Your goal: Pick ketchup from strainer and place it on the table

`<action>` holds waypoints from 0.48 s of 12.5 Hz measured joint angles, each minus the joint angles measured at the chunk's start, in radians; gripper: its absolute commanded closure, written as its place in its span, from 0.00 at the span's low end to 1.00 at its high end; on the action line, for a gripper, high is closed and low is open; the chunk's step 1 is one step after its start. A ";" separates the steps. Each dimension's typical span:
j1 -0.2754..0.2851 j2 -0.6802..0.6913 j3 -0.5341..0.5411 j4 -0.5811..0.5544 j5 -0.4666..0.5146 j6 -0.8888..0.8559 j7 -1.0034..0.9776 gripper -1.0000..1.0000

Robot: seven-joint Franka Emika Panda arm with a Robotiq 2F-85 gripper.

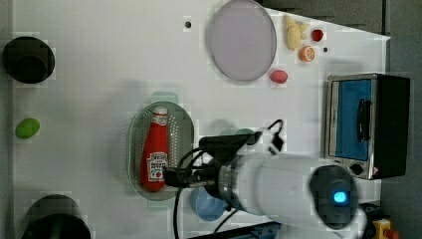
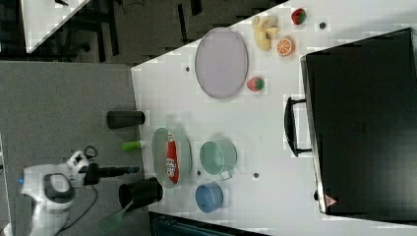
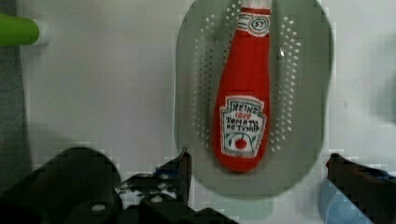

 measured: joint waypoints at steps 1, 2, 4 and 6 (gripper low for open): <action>0.002 0.028 0.000 -0.035 -0.018 0.059 0.012 0.00; 0.002 0.068 0.000 -0.064 -0.019 0.137 0.024 0.00; 0.001 0.149 -0.007 -0.121 -0.038 0.260 0.050 0.00; 0.001 0.203 -0.029 -0.168 -0.084 0.329 0.063 0.00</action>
